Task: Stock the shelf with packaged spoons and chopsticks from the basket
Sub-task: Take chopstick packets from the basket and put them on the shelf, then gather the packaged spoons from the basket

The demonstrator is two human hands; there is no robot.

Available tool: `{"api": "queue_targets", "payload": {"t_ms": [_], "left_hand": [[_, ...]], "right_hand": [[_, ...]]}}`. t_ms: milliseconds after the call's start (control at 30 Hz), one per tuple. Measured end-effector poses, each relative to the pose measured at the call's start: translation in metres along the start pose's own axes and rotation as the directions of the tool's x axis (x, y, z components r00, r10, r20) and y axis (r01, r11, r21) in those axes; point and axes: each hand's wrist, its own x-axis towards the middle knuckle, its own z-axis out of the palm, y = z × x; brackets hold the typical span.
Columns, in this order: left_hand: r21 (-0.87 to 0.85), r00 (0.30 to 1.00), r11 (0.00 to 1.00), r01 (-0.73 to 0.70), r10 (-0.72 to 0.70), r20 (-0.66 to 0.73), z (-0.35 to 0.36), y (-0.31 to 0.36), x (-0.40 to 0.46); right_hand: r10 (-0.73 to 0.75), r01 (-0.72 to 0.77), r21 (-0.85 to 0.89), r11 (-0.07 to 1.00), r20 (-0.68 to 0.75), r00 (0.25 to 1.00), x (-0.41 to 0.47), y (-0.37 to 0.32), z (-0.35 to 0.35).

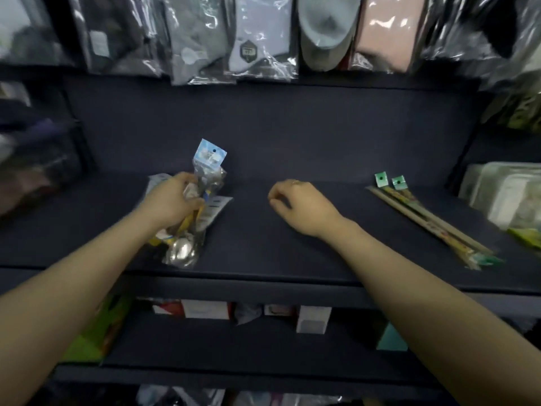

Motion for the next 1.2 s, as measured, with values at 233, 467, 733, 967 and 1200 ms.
{"api": "queue_targets", "payload": {"t_ms": [233, 467, 733, 967, 1200], "left_hand": [[0.265, 0.969, 0.936, -0.231, 0.196, 0.149, -0.005, -0.058, 0.019], [0.078, 0.893, 0.901, -0.427, 0.434, -0.117, -0.051, -0.071, -0.086], [0.176, 0.998, 0.983, -0.056, 0.057, 0.000, -0.038, -0.207, -0.246], [0.211, 0.857, 0.874, 0.438, -0.477, 0.195, 0.026, -0.354, -0.365], [0.187, 0.655, 0.737, 0.649, -0.667, 0.356, 0.135, -0.498, -0.460]], "right_hand": [[-0.022, 0.023, 0.041, 0.999, -0.024, 0.999, -0.005, -0.056, 0.025], [-0.196, 0.195, 0.149, 0.969, -0.012, 0.981, -0.019, -0.127, 0.041], [-0.526, 0.417, 0.376, 0.828, 0.258, 0.811, -0.058, -0.227, 0.153], [-0.427, 0.205, 0.388, 0.899, 0.664, 0.615, -0.147, -0.252, 0.333], [-0.182, 0.047, 0.182, 0.982, 0.861, 0.475, -0.231, -0.274, 0.547]]}}
